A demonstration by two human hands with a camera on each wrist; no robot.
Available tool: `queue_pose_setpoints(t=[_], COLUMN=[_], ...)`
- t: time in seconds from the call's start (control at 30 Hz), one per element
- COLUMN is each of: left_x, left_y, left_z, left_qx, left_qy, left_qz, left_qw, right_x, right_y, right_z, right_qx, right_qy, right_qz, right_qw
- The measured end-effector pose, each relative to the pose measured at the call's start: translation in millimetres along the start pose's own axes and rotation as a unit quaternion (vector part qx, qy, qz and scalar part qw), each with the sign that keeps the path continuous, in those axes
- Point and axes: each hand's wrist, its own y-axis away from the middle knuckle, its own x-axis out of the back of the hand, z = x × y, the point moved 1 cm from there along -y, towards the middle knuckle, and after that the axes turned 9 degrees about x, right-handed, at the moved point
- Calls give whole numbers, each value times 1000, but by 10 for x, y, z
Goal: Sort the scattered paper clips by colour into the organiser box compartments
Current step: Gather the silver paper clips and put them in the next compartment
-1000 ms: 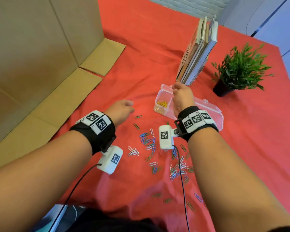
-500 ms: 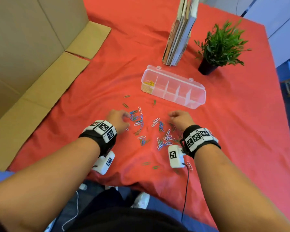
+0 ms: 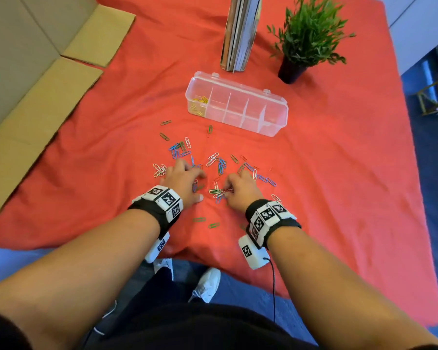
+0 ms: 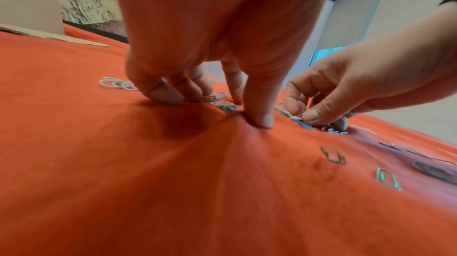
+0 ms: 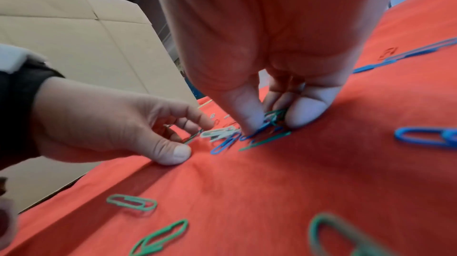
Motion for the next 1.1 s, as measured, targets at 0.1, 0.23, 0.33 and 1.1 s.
queue_pose_setpoints(t=[0.1,0.23,0.33,1.1], left_x=[51,215,332,517], left_y=[-62,-121,-181,-318], left_z=[-62,-173,-224,-660], left_qx=[1,31,55,3], left_qy=[49,60,72,64], left_qz=[7,64,88,59], left_qw=[999,996,992,996], right_x=[171,449,585,261], right_y=[-53,-86,-150,-922], right_z=[95,218,156,-527], right_qx=[-39,-91,-68,-27], right_qy=[-29,-87,-68,-283], right_qz=[-1,49,65,43], right_qw=[999,991,993,958])
